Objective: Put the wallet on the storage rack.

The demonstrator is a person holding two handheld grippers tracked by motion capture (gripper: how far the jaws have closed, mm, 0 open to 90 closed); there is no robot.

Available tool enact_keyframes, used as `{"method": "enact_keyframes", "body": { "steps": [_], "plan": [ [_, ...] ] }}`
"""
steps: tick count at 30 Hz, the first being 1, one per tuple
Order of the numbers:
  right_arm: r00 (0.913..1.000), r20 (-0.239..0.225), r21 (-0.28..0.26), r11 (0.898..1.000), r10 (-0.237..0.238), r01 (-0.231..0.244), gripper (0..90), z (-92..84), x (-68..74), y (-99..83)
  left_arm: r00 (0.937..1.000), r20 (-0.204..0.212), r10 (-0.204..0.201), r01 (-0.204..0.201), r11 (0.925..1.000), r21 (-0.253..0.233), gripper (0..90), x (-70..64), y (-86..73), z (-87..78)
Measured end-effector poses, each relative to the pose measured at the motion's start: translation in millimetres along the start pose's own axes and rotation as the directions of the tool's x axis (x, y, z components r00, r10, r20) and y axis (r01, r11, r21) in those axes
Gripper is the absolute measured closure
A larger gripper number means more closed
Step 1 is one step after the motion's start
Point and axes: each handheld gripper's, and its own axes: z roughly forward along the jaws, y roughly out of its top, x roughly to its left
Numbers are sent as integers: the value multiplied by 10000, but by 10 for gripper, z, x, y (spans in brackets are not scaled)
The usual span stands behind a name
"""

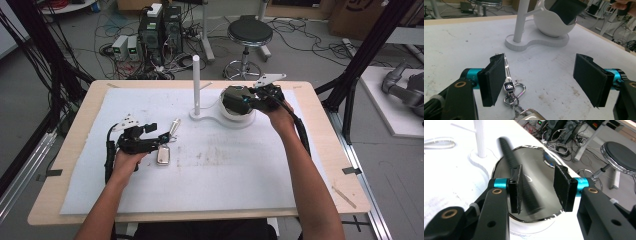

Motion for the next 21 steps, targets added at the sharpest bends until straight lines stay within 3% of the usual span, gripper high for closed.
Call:
{"method": "enact_keyframes", "body": {
  "steps": [1, 7, 10, 13, 15, 21],
  "plan": [
    [10000, 14, -38, 10000, -63, 63, 606, -18, -14, -2, 10000, -12, 3, -3, 10000, -8, 261, -2, 0, 1],
    [9970, -275, 118, 9974, 719, -716, 590, -133, -30, -25, 10000, 6, -25, 25, 10000, -37, 261, -10, -3, 6],
    [9954, -548, -338, 9962, 784, -803, 627, -156, 16, -71, 10000, -1, 4, -4, 10000, -42, 261, -11, -6, 10],
    [9890, -1168, 338, 9956, 908, -874, 622, -77, 82, -134, 10000, 10, -38, 38, 10000, -39, 261, -12, -10, 14],
    [9908, -1109, 137, 9970, 769, -758, 627, -30, 138, -182, 10000, 2, -47, 47, 10000, -53, 261, -14, -11, 14],
    [9900, -1087, 572, 9948, 899, -840, 652, 107, 195, -246, 10000, -36, -35, 35, 10000, -7, 261, -11, -13, 11]
  ]
}}
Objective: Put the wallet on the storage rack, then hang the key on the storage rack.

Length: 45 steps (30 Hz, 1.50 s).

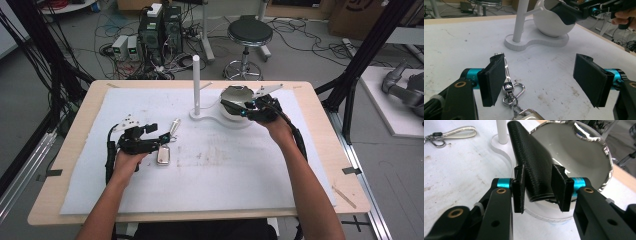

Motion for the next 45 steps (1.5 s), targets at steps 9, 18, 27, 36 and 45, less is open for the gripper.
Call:
{"method": "enact_keyframes", "body": {
  "steps": [9, 18, 27, 36, 45],
  "plan": [
    [9986, 284, -457, 9980, 452, -439, 532, -147, -44, 3, 10000, -65, -59, 59, 10000, -71, 259, 12, -2, -18],
    [9838, 883, -640, 9865, 1561, -1508, 273, -551, -142, -272, 9983, -586, 24, -45, 9994, -353, 170, 29, 30, -104],
    [9764, 1202, -977, 9809, 1793, -1681, 215, -811, -2, -674, 9959, -902, 73, -130, 9980, -621, 170, 51, 51, -215],
    [9784, 1084, -1388, 9773, 1759, -1603, 216, -788, 183, -747, 9950, -994, 61, -132, 9974, -714, 171, 55, 100, -265],
    [9750, 1000, -1343, 9736, 1985, -1844, 216, -757, 205, -805, 9941, -1081, -33, -51, 9970, -770, 173, 21, 121, -309]
  ]
}}
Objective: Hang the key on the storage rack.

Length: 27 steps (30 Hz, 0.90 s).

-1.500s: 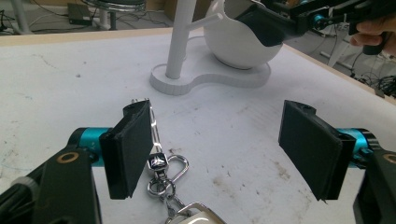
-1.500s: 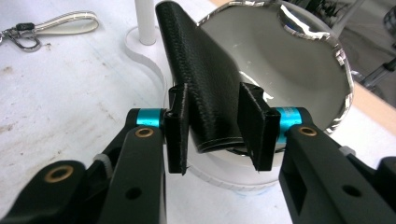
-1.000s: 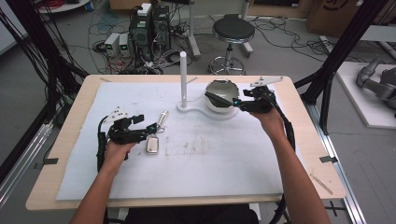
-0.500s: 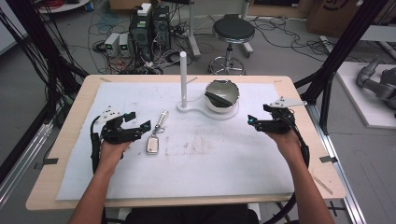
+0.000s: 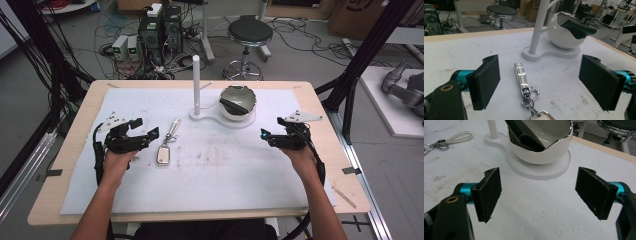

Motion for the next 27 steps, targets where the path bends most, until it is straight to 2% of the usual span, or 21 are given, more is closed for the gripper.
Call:
{"method": "enact_keyframes", "body": {
  "steps": [9, 13, 17, 27],
  "plan": [
    [9999, -4, 16, 9999, 120, -120, 228, -15, -19, -20, 10000, 80, -24, 22, 9998, 177, 177, -9, 1, 58],
    [10000, -93, 27, 10000, 23, -23, 238, -18, -6, -24, 10000, -95, -1, 4, 9996, 273, 177, -51, 16, 111],
    [9998, -163, 54, 10000, -72, 73, 243, -18, 2, -38, 9997, -239, 37, -22, 9980, 637, 183, -66, 10, 208],
    [9998, -191, 96, 9999, 64, -62, 249, -31, -30, -80, 9986, -524, 45, 21, 9922, 1247, 244, -36, 45, 504]
  ]
}}
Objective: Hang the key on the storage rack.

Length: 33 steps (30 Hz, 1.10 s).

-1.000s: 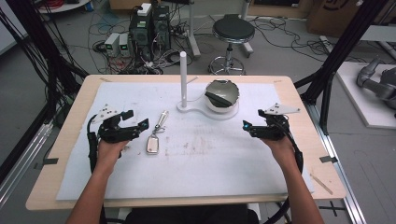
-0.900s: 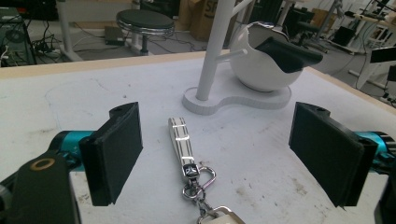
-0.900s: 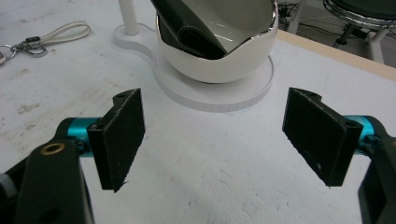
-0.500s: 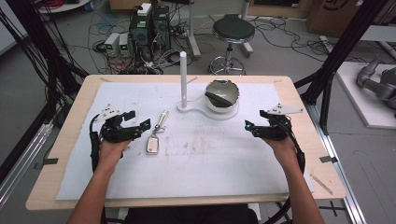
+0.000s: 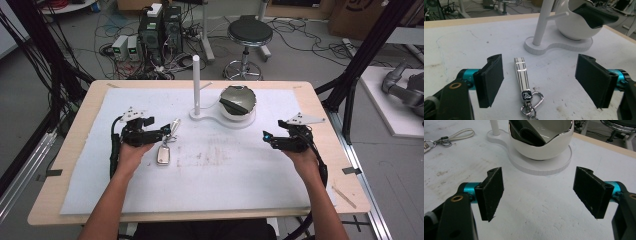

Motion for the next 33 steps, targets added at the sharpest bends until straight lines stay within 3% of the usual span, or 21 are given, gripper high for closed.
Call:
{"method": "enact_keyframes", "body": {
  "steps": [7, 14, 24, 33],
  "plan": [
    [10000, -37, -60, 10000, 30, -30, 255, -8, 9, 1, 9996, -112, -241, 243, 9995, 204, 261, 24, -3, 193],
    [10000, -44, 3, 10000, -2, 2, 256, -5, -1, -7, 9980, -525, -360, 403, 9957, 836, 253, 96, -59, 376],
    [10000, -95, 29, 10000, 25, -25, 260, -9, 1, -12, 9986, -508, -161, 227, 9909, 1327, 314, 68, -55, 518],
    [9999, -140, 15, 10000, 12, -11, 265, -20, -10, -16, 9952, -969, 113, 110, 9741, 2259, 372, 69, -128, 625]
  ]
}}
